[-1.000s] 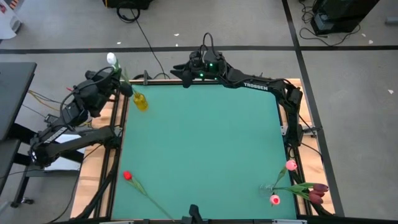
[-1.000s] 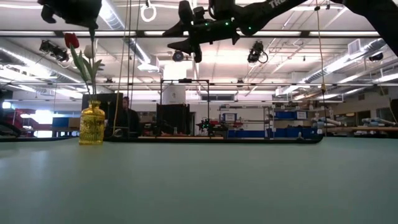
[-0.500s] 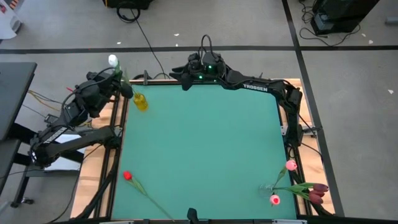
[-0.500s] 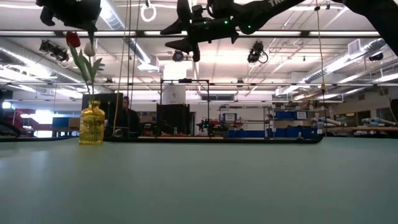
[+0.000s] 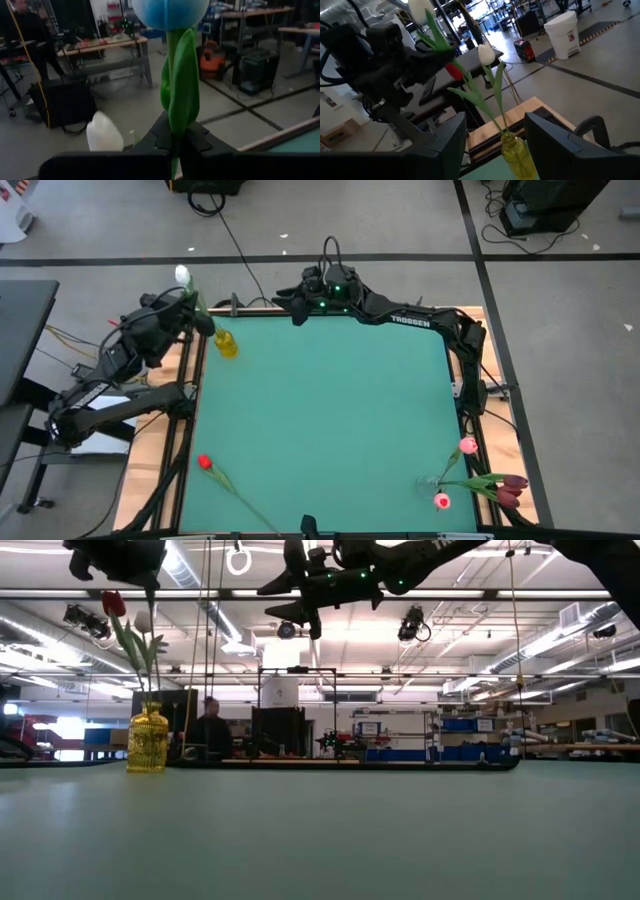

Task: Sort flowers into vase by color
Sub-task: Put the white tulip in the yellow vase

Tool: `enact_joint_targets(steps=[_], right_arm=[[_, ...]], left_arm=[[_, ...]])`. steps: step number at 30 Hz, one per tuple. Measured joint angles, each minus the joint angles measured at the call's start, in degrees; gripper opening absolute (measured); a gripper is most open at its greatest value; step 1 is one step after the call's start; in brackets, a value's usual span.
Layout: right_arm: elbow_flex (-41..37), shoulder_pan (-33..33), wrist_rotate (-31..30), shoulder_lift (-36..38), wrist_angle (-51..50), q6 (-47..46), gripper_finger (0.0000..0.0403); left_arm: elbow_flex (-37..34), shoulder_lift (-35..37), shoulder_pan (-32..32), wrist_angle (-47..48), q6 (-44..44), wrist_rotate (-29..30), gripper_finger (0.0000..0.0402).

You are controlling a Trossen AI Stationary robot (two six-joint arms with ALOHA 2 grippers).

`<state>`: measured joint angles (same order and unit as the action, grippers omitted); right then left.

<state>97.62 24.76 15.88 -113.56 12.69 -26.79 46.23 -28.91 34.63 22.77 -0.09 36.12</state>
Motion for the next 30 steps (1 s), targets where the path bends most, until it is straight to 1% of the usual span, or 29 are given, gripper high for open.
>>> enact_joint_targets(steps=[4,6,9,16,30], right_arm=[[0.00,0.00,-0.19,0.00,0.00,-0.45,0.0206],[0.00,0.00,-0.45,0.00,0.02,-0.45,0.0206],[0.00,0.00,-1.03,0.00,0.03,-0.24,0.0206],[0.00,0.00,-2.78,0.00,0.02,0.33,0.0206],[0.00,0.00,-2.99,0.00,0.01,0.72,0.0206]], left_arm=[[3.40,-0.53,0.00,-2.15,4.41,0.02,0.0015],[5.13,-0.96,0.02,-1.23,5.83,0.11,0.0015],[5.66,-1.16,0.09,0.22,7.10,0.15,0.0015],[5.53,-3.42,0.08,8.02,0.56,0.07,0.0015],[3.13,-5.28,0.09,7.97,-2.07,0.42,0.0018]])
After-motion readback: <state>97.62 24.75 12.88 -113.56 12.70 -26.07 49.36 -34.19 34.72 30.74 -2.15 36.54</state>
